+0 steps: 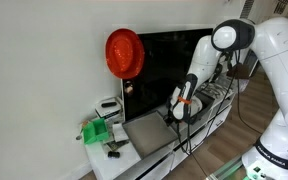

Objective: Pick up the shoe box lid and cover the shoe box with the shoe box lid firmly

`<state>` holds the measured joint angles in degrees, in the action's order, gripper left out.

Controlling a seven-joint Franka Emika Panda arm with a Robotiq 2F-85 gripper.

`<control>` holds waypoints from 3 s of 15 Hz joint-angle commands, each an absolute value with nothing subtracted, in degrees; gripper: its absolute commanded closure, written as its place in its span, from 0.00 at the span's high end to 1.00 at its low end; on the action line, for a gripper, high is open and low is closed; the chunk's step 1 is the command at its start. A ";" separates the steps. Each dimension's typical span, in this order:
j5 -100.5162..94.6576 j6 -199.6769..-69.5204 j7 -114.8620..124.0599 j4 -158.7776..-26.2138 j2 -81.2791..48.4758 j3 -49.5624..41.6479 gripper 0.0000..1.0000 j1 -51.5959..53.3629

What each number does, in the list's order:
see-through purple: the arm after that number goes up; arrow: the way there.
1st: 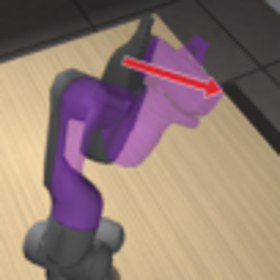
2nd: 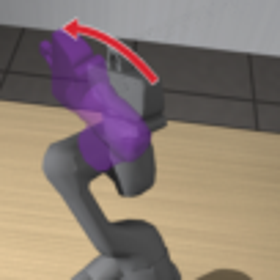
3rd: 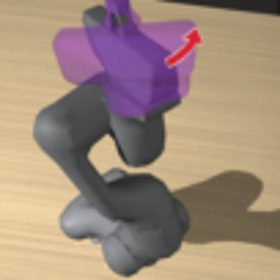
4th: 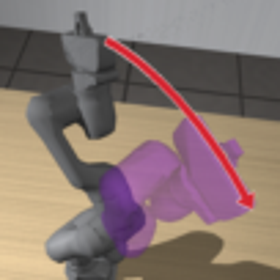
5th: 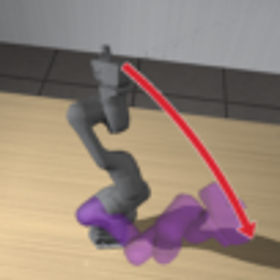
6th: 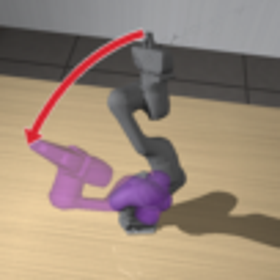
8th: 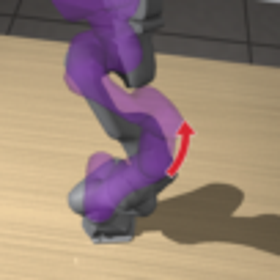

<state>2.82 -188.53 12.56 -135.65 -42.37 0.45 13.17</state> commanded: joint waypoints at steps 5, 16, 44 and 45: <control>3.31 -187.57 7.57 -138.04 -37.94 -0.15 0.01 12.75; -8.88 -166.97 12.02 -146.35 -13.72 -21.16 0.01 31.83; -53.85 -124.52 23.04 -148.11 25.73 11.59 0.01 2.56; -55.77 -123.67 23.63 -149.03 26.97 11.83 0.01 3.04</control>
<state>-49.49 -125.73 21.16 -145.37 21.15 9.98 3.07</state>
